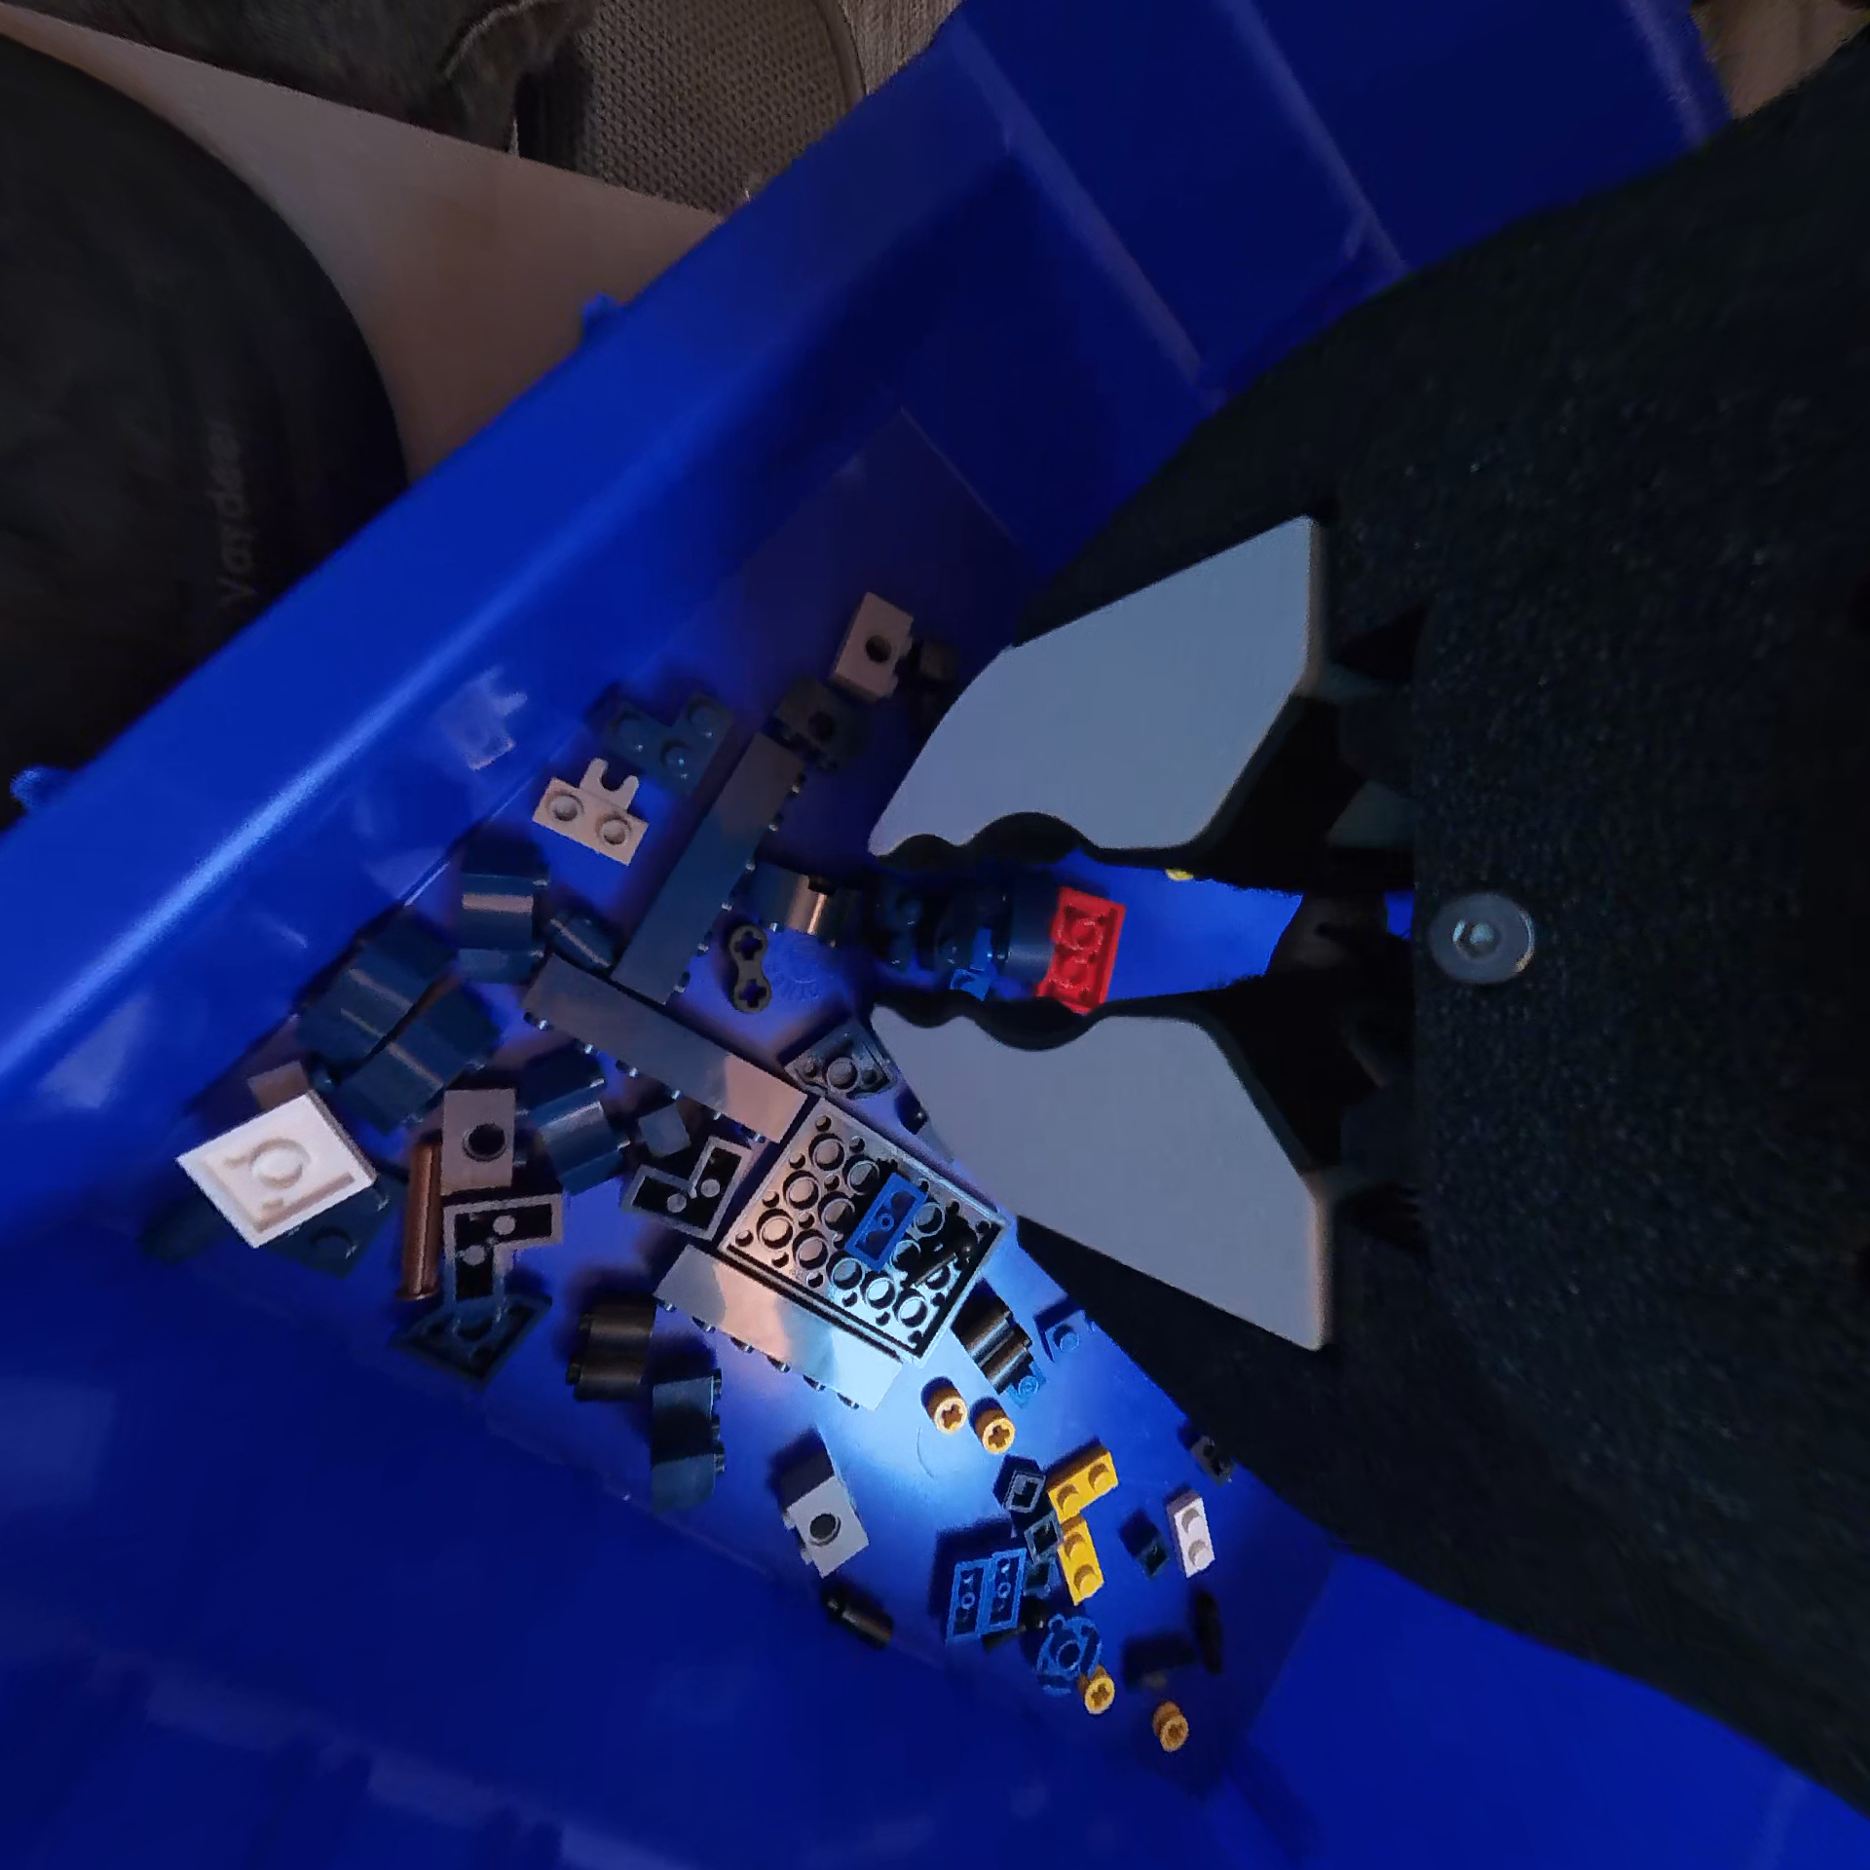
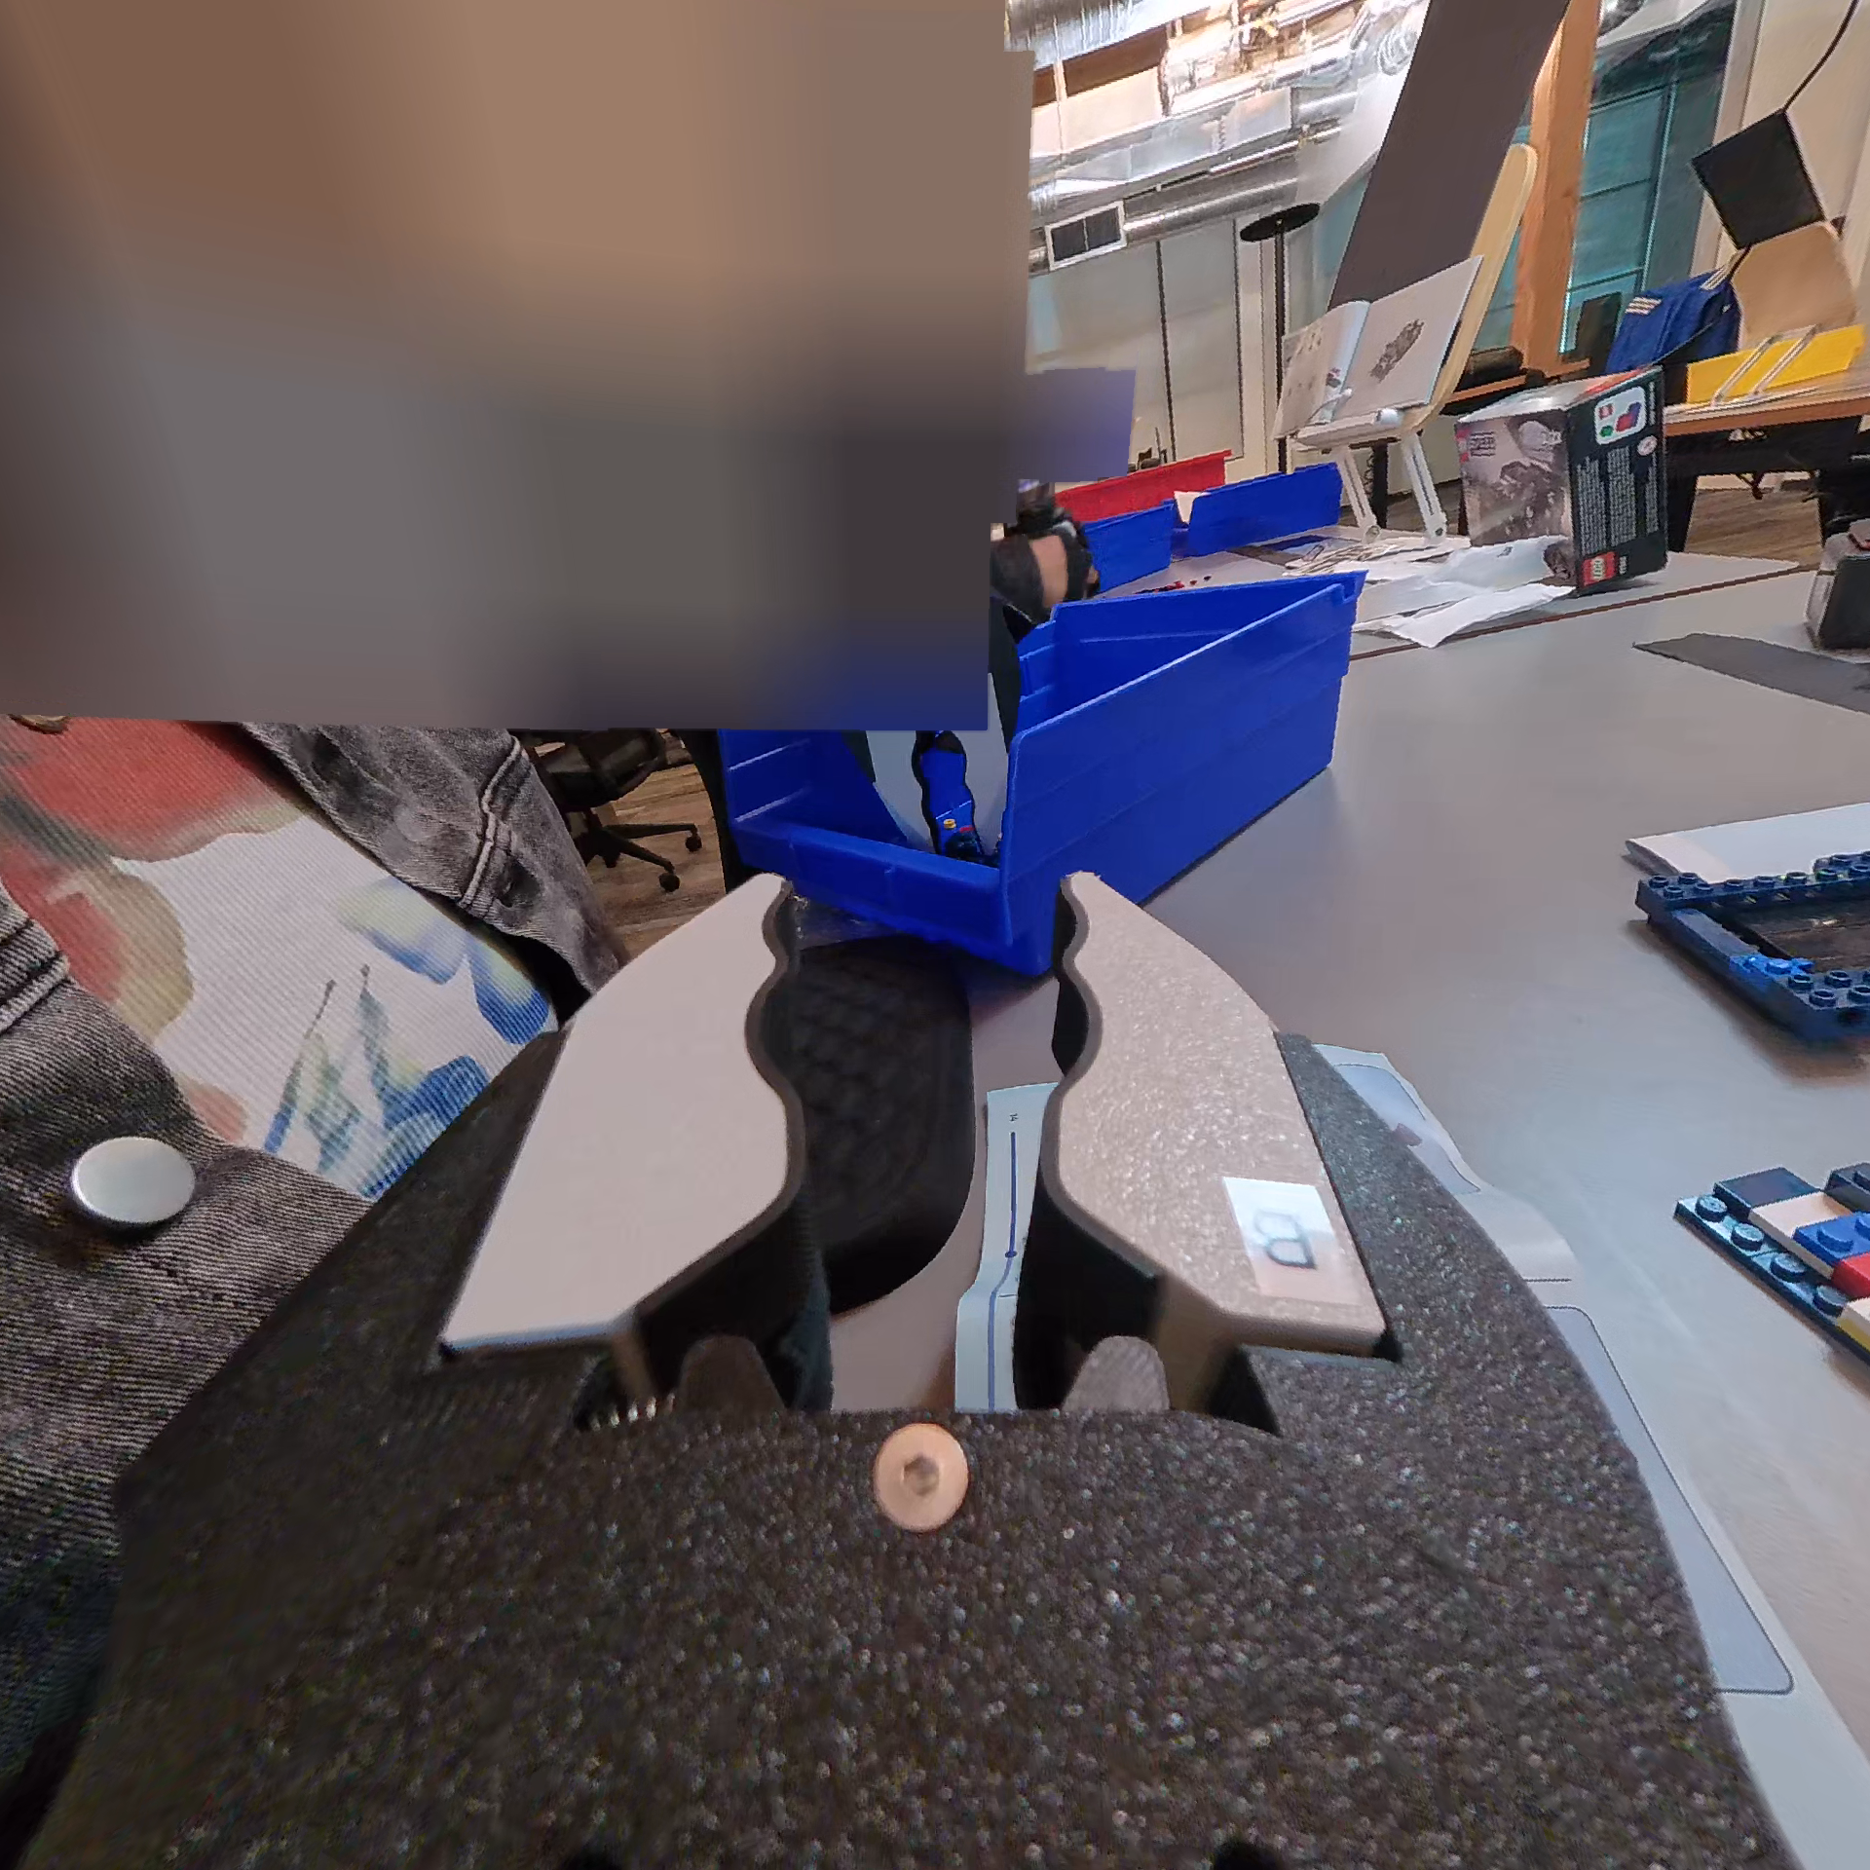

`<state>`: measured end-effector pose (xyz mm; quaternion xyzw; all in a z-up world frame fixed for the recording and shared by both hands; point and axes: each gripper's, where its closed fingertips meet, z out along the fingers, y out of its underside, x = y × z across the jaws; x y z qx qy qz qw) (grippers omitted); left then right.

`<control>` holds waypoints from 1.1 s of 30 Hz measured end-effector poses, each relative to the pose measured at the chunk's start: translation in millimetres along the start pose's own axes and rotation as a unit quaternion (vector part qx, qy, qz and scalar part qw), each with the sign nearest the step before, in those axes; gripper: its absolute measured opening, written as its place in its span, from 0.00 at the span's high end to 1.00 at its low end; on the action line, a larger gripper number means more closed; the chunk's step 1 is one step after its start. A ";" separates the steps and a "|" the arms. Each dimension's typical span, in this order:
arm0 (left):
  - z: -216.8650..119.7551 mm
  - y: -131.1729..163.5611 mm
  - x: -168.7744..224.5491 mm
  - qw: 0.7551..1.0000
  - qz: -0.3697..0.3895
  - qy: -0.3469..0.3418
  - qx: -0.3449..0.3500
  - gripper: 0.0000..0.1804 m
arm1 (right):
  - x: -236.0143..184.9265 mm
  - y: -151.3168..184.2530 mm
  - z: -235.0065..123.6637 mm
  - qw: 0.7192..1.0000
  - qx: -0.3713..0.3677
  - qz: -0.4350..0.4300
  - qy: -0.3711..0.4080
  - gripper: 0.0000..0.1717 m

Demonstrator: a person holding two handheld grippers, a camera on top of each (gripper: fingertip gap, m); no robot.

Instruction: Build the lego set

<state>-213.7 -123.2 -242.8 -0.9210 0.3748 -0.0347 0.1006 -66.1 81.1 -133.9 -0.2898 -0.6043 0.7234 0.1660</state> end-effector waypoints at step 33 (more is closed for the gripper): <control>-17.1 -179.2 -86.0 0.991 0.128 0.022 0.029 0.86 | -7.5 -21.1 -9.8 0.998 0.057 0.008 -0.009 0.71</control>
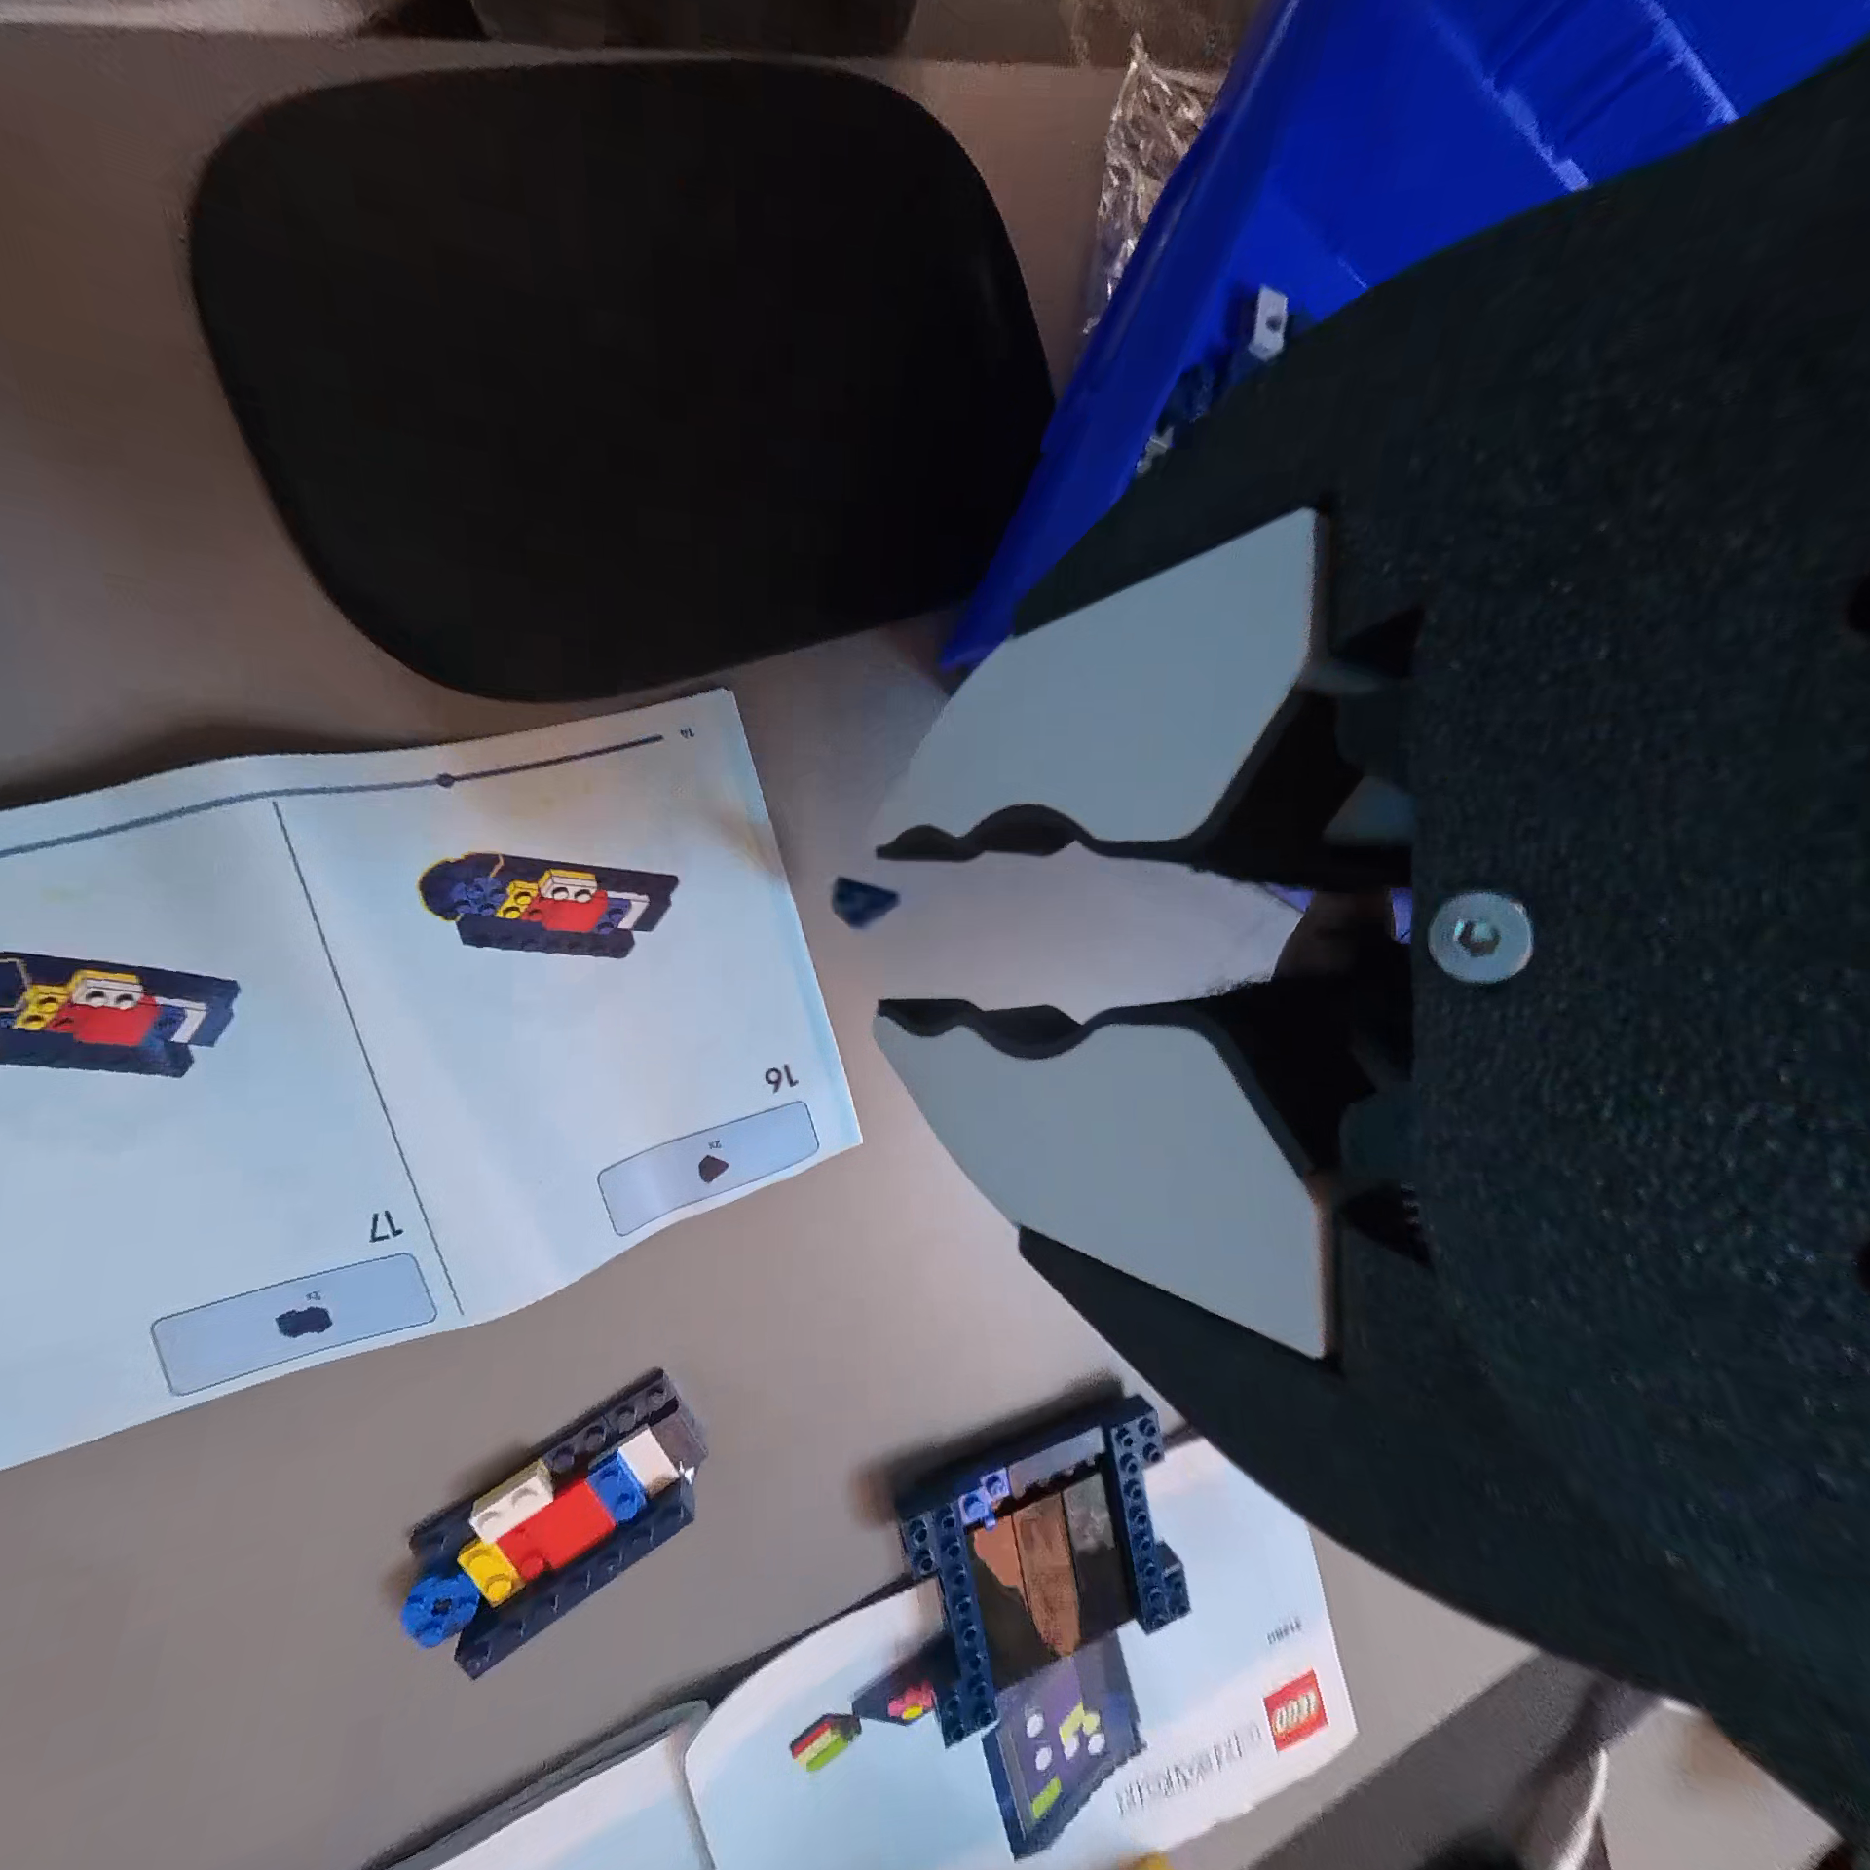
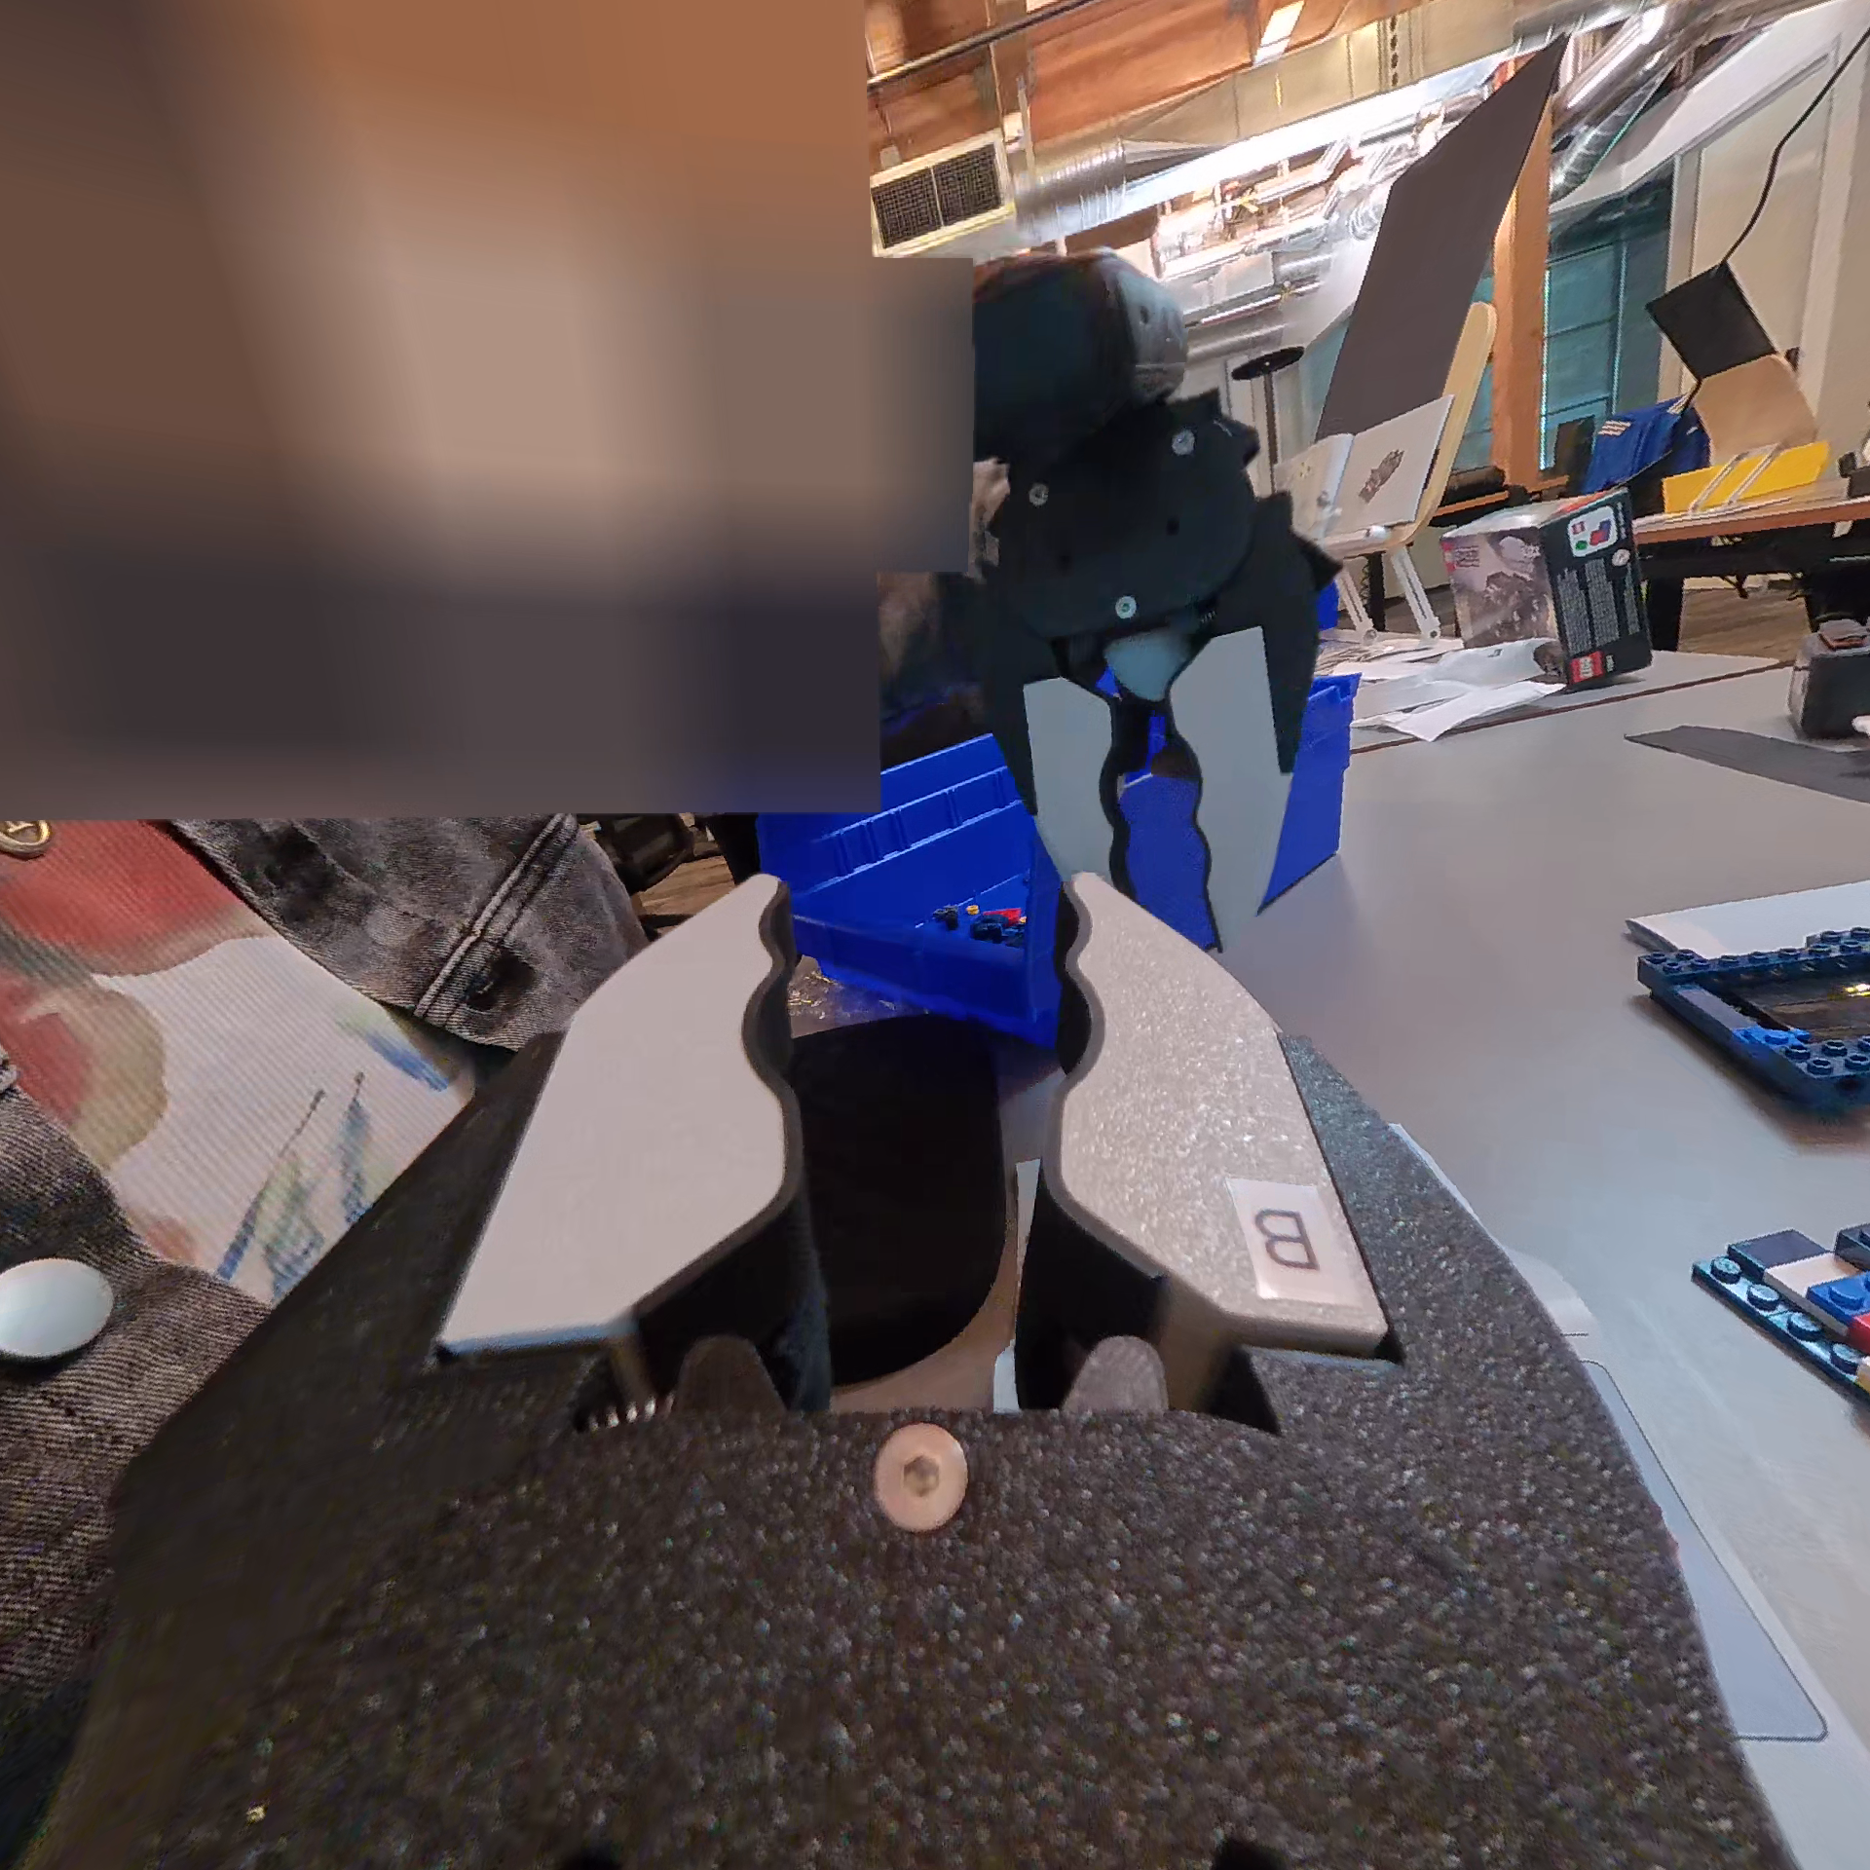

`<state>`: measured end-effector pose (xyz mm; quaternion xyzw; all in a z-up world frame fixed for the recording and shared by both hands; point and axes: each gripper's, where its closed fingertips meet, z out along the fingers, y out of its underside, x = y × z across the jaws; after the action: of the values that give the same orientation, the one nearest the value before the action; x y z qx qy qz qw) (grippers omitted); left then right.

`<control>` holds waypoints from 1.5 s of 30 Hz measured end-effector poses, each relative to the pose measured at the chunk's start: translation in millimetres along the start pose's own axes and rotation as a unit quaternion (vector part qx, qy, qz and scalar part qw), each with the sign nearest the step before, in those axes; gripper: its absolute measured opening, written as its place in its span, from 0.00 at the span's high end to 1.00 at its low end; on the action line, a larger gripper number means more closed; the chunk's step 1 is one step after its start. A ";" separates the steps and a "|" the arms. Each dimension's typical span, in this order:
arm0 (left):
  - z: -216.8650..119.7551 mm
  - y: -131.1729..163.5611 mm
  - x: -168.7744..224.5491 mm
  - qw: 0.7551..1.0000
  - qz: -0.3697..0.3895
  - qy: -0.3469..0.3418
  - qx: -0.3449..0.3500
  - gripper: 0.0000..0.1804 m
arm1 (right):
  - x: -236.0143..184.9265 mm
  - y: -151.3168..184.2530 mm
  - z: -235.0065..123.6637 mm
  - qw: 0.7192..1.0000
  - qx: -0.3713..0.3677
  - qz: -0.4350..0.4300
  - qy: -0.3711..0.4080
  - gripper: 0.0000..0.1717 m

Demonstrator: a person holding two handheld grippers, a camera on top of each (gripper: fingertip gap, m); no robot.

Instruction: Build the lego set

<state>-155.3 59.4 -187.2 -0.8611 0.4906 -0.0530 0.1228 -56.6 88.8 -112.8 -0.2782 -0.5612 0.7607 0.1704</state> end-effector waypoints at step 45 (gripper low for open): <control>-169.9 -106.4 61.8 0.545 -0.293 -0.083 0.781 0.92 | -10.3 -28.3 -5.7 0.999 0.053 -0.012 -0.004 0.72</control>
<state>-71.1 31.2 2.9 -0.5212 -0.0368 -0.3766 0.7650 -46.5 96.2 -84.8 -0.2590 -0.5243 0.7882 0.1918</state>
